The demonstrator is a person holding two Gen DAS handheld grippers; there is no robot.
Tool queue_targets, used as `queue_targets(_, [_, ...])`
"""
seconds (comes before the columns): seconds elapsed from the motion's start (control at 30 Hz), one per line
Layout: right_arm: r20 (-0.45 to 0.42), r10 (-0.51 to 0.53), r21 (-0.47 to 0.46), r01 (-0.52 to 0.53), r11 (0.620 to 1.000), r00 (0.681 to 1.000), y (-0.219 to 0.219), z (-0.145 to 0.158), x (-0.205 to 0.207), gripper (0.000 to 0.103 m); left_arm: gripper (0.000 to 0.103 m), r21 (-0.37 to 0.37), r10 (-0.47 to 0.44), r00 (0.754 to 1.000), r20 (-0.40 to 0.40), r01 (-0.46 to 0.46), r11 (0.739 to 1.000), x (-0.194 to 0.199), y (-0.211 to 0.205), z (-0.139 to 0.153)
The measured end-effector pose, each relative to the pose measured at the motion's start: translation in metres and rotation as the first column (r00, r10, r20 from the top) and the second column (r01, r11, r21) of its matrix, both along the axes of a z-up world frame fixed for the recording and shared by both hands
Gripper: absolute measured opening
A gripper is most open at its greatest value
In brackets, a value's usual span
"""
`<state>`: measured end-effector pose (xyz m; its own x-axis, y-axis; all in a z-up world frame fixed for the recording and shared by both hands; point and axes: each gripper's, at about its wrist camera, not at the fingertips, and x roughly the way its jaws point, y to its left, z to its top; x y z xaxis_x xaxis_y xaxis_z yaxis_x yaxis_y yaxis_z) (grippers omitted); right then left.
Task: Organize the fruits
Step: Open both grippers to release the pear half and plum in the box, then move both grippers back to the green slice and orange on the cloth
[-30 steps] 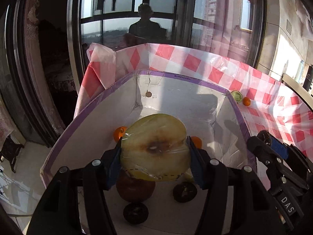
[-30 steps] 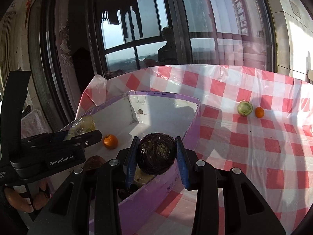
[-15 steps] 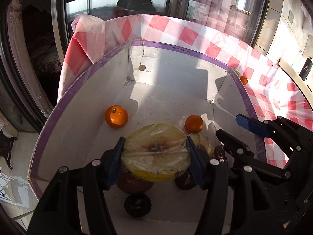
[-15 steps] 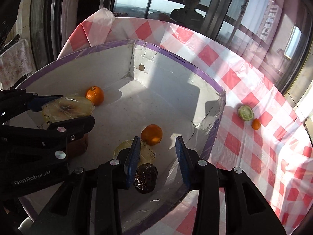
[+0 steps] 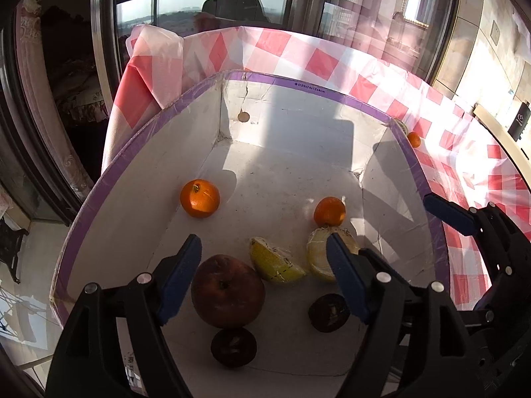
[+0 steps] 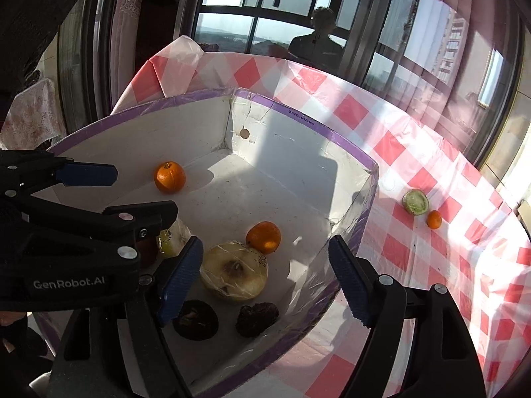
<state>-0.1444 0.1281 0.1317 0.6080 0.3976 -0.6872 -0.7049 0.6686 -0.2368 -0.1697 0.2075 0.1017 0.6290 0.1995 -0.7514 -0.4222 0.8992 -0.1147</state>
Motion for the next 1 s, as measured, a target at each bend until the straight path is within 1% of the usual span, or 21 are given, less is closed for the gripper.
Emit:
queue_targets(0.03, [0.02, -0.003, 0.021, 0.003, 1.0, 1.0, -0.006, 0.003, -0.001, 0.082, 0.079, 0.002, 0.004, 1.0, 0.0, -0.004, 1.0, 0.0, 0.0, 0.0])
queue_targets(0.1, [0.054, -0.021, 0.075, 0.017, 0.997, 0.998, -0.023, 0.01, -0.001, 0.082, 0.08, 0.017, 0.013, 1.0, -0.003, -0.013, 1.0, 0.001, -0.002, 0.001])
queue_targets(0.13, [0.065, -0.037, 0.109, 0.03, 0.994, 0.997, -0.032, 0.013, 0.0, 0.083, 0.083, 0.027, 0.02, 1.0, -0.003, -0.02, 0.999, 0.001, -0.003, 0.002])
queue_targets(0.17, [0.068, -0.059, 0.152, 0.048, 0.987, 0.996, -0.044, 0.016, 0.001, 0.086, 0.089, 0.036, 0.028, 1.0, 0.0, -0.028, 0.999, 0.001, -0.003, 0.003])
queue_targets(0.2, [0.065, -0.085, 0.197, 0.07, 0.978, 0.994, -0.058, 0.019, 0.005, 0.088, 0.092, 0.045, 0.039, 0.999, 0.005, -0.039, 0.998, 0.001, -0.004, 0.005])
queue_targets(0.23, [0.056, -0.115, 0.241, 0.098, 0.965, 0.992, -0.072, 0.022, 0.009, 0.088, 0.098, 0.057, 0.049, 0.999, 0.009, -0.05, 0.997, 0.001, -0.004, 0.007])
queue_targets(0.3, [0.023, -0.186, 0.303, 0.17, 0.938, 0.982, -0.101, 0.023, 0.022, 0.088, 0.1, 0.072, 0.059, 0.998, 0.015, -0.06, 0.996, 0.002, -0.007, 0.01])
queue_targets(0.37, [-0.021, -0.262, 0.324, 0.254, 0.911, 0.965, -0.128, 0.02, 0.037, 0.088, 0.1, 0.073, 0.058, 0.998, 0.022, -0.059, 0.996, 0.003, -0.013, 0.013])
queue_targets(0.43, [-0.062, -0.345, 0.335, 0.345, 0.877, 0.937, -0.155, 0.013, 0.052, 0.088, 0.1, 0.074, 0.046, 0.998, 0.043, -0.049, 0.996, 0.005, -0.021, 0.02])
queue_targets(0.53, [-0.134, -0.441, 0.357, 0.459, 0.814, 0.887, -0.195, 0.0, 0.069, 0.088, 0.101, 0.114, 0.017, 0.993, 0.115, -0.03, 0.993, 0.003, -0.047, 0.039])
queue_targets(0.6, [-0.169, -0.492, 0.365, 0.518, 0.774, 0.854, -0.218, -0.008, 0.076, 0.088, 0.101, 0.138, -0.036, 0.982, 0.184, 0.011, 0.99, 0.0, -0.071, 0.054])
queue_targets(0.67, [-0.198, -0.534, 0.367, 0.567, 0.737, 0.822, -0.237, -0.018, 0.081, 0.088, 0.101, 0.156, -0.148, 0.952, 0.267, 0.109, 0.982, -0.002, -0.103, 0.065])
queue_targets(0.7, [-0.212, -0.549, 0.367, 0.587, 0.722, 0.808, -0.245, -0.023, 0.083, 0.088, 0.101, 0.177, -0.218, 0.932, 0.291, 0.171, 0.969, 0.002, -0.122, 0.068])
queue_targets(0.73, [-0.226, -0.565, 0.366, 0.607, 0.706, 0.794, -0.253, -0.028, 0.086, 0.088, 0.101, 0.202, -0.277, 0.914, 0.297, 0.223, 0.954, 0.007, -0.14, 0.067])
queue_targets(0.77, [-0.24, -0.579, 0.364, 0.625, 0.691, 0.779, -0.261, -0.033, 0.087, 0.088, 0.101, 0.227, -0.324, 0.902, 0.286, 0.265, 0.937, 0.015, -0.158, 0.063])
queue_targets(0.83, [-0.268, -0.599, 0.367, 0.655, 0.661, 0.754, -0.275, -0.041, 0.09, 0.088, 0.101, 0.266, -0.405, 0.877, 0.261, 0.337, 0.903, 0.037, -0.191, 0.049])
queue_targets(0.87, [-0.284, -0.604, 0.373, 0.666, 0.646, 0.744, -0.282, -0.045, 0.091, 0.088, 0.101, 0.271, -0.432, 0.868, 0.245, 0.367, 0.89, 0.051, -0.204, 0.039])
queue_targets(0.9, [-0.309, -0.605, 0.383, 0.678, 0.627, 0.734, -0.289, -0.049, 0.092, 0.088, 0.101, 0.256, -0.456, 0.861, 0.226, 0.399, 0.881, 0.069, -0.213, 0.027])
queue_targets(0.93, [-0.345, -0.596, 0.404, 0.687, 0.604, 0.726, -0.296, -0.051, 0.093, 0.088, 0.101, 0.229, -0.468, 0.857, 0.215, 0.421, 0.878, 0.088, -0.218, 0.015])
queue_targets(0.97, [-0.372, -0.587, 0.426, 0.694, 0.581, 0.72, -0.303, -0.052, 0.093, 0.088, 0.101, 0.195, -0.455, 0.867, 0.203, 0.42, 0.886, 0.109, -0.22, 0.001])
queue_targets(1.0, [-0.393, -0.58, 0.445, 0.699, 0.56, 0.714, -0.308, -0.053, 0.094, 0.088, 0.101, 0.17, -0.422, 0.888, 0.183, 0.394, 0.903, 0.128, -0.22, -0.011])
